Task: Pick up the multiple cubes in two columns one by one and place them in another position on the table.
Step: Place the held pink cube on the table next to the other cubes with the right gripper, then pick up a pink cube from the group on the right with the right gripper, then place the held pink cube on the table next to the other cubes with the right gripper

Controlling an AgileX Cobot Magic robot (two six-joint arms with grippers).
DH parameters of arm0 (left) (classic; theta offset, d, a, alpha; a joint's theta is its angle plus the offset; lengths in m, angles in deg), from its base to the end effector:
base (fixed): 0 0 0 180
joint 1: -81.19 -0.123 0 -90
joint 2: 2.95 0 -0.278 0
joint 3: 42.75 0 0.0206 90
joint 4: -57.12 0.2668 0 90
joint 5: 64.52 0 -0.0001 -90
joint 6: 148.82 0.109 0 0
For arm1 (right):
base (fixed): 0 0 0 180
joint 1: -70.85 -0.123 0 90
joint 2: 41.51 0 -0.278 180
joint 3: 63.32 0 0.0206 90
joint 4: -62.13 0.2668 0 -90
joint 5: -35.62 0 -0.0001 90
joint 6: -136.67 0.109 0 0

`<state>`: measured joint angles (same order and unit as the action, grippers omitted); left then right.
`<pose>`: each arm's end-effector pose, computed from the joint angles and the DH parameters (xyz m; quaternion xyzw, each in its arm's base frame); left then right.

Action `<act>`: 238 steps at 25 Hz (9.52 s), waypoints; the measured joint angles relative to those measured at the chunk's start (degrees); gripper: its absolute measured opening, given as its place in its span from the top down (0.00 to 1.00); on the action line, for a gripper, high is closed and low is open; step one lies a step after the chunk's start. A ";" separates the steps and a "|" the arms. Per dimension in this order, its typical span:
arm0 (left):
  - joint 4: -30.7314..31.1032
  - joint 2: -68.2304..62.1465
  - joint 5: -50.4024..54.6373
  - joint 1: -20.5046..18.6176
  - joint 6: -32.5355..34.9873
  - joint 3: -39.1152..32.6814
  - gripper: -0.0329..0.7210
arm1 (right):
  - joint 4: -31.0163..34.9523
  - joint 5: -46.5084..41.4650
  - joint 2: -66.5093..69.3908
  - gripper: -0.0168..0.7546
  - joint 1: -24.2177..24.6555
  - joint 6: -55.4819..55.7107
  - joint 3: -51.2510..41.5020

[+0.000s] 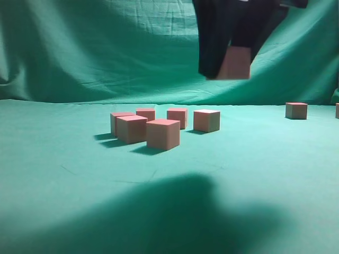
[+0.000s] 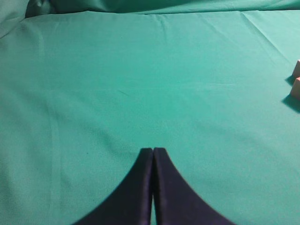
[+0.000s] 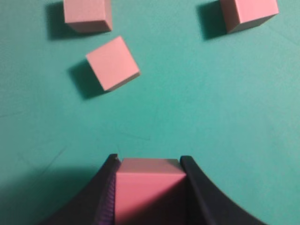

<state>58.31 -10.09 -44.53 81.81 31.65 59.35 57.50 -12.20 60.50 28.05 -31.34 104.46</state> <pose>0.0934 -0.0002 0.1728 0.0131 0.7934 0.0080 0.6085 0.2563 0.2284 0.2007 -0.2835 0.9456 0.0417 0.1539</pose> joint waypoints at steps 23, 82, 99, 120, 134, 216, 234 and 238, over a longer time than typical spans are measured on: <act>0.00 0.00 0.00 0.00 0.00 0.00 0.96 | 3.83 7.10 7.41 0.64 -0.79 2.48 0.12; 0.00 0.00 0.00 0.00 0.00 0.00 0.96 | -0.96 11.93 12.99 0.64 -0.79 10.43 0.12; 0.00 0.00 0.00 0.00 0.00 0.00 0.96 | -0.96 11.97 12.99 0.64 -0.79 10.63 0.12; 0.00 0.00 0.00 0.00 0.00 0.00 0.96 | -1.30 11.43 9.54 0.25 -0.79 9.08 0.12; 0.00 0.00 0.00 0.00 0.00 0.00 0.96 | -11.02 1.98 -17.08 0.25 -0.79 8.09 0.12; 0.00 0.00 0.00 0.00 0.00 0.00 0.96 | 7.62 -9.68 21.50 0.64 47.52 -11.19 29.83; 0.00 0.00 0.00 0.00 0.00 0.00 0.96 | 9.88 -23.71 -9.20 0.64 28.53 -12.62 26.98; 0.00 0.00 0.00 0.00 0.00 0.00 0.96 | 12.22 -23.71 -16.18 0.64 22.67 -12.62 18.31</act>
<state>58.31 -10.09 -44.53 81.81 31.65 59.35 69.72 -35.91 44.32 50.72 -43.97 122.78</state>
